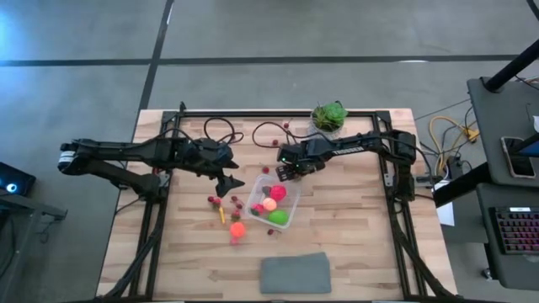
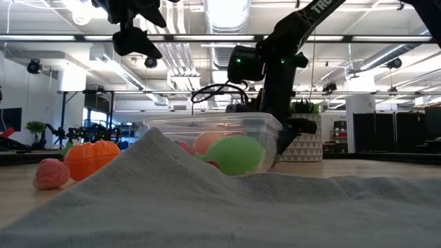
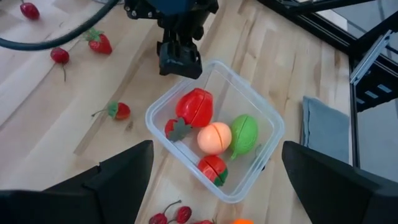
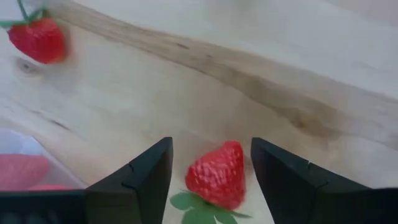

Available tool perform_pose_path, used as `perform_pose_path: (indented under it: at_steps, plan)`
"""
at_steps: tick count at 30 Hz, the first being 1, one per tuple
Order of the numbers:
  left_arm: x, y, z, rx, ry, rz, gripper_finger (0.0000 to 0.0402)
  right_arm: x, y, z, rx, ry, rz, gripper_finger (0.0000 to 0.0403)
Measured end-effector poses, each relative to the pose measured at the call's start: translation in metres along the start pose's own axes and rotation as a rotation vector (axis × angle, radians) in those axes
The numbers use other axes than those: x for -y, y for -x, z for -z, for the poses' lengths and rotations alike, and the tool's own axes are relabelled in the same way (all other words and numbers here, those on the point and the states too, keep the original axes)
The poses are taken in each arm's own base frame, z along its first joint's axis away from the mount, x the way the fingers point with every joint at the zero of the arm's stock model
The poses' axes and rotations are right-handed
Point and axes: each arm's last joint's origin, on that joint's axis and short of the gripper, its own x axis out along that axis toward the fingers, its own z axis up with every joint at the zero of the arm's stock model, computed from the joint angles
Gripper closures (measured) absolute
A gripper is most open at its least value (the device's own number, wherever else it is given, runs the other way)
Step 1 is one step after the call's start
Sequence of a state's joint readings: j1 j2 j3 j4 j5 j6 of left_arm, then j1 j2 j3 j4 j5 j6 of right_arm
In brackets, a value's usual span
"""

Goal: Pick and placing Produce into tupperware
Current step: Put the red strawberry into the transparent container

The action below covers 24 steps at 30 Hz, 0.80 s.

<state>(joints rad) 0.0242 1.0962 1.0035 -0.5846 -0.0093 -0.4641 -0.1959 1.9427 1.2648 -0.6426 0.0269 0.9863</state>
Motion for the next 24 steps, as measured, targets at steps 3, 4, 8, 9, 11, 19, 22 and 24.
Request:
perform_pose_path:
  at_steps: [3, 4, 8, 9, 11, 19, 22, 24]
  plan:
    - [0.0, 0.0, 0.001, -0.003, 0.0, -0.001, 0.0061, 0.001, -0.001, 0.001, -0.01, -0.001, 0.007, 0.0203]
    - [0.0, -0.001, 0.001, -0.003, 0.0, -0.001, 0.0061, 0.002, -0.001, 0.002, -0.014, -0.002, 0.007, 0.0206]
    - [-0.001, -0.001, 0.002, -0.007, 0.0, -0.003, 0.0061, 0.004, -0.002, 0.004, -0.031, -0.002, 0.026, 0.0218]
    - [-0.001, -0.002, 0.002, -0.008, 0.0, -0.004, 0.0061, 0.004, -0.002, 0.004, -0.033, -0.002, 0.03, 0.022]
    - [-0.001, -0.002, 0.003, -0.01, 0.0, -0.005, 0.0061, 0.004, -0.002, 0.004, -0.035, -0.002, 0.032, 0.0223]
    - [-0.003, -0.005, 0.007, -0.025, 0.0, -0.012, 0.0061, 0.004, -0.001, 0.005, -0.049, 0.0, 0.023, 0.0251]
    - [-0.005, -0.007, 0.01, -0.033, 0.0, -0.016, 0.0061, 0.003, -0.001, 0.006, -0.063, -0.001, 0.014, 0.026]
    - [-0.005, -0.009, 0.011, -0.039, 0.001, -0.019, 0.0061, 0.003, 0.0, 0.006, -0.071, -0.004, 0.007, 0.0262]
